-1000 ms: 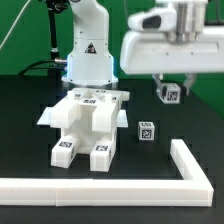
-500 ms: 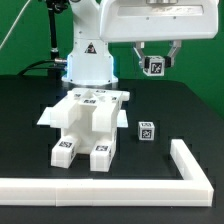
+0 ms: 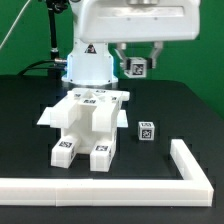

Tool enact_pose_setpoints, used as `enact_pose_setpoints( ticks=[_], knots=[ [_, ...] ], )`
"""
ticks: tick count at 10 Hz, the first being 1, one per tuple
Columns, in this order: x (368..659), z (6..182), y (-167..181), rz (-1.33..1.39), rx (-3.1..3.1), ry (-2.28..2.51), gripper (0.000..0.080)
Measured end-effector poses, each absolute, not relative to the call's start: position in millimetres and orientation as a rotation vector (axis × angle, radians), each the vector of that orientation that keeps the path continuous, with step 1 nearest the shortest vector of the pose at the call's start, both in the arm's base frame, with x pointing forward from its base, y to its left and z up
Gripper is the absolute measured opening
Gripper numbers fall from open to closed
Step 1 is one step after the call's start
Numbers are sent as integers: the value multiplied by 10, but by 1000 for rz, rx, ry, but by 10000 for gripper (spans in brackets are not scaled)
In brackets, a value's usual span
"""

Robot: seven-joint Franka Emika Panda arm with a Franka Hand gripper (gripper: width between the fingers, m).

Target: Assemble chair

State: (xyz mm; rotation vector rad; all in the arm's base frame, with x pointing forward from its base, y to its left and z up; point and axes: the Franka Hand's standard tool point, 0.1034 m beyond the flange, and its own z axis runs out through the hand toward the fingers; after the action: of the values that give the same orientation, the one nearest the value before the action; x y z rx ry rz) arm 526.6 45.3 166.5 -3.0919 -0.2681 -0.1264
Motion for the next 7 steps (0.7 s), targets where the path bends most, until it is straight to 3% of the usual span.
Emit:
enact_pose_setpoints(
  ticks=[3,7],
  knots=[
    [5332,1479,134,-155,-3112,-323,284],
    [5276,1328,181,-128,-3113,-296,284]
  ],
)
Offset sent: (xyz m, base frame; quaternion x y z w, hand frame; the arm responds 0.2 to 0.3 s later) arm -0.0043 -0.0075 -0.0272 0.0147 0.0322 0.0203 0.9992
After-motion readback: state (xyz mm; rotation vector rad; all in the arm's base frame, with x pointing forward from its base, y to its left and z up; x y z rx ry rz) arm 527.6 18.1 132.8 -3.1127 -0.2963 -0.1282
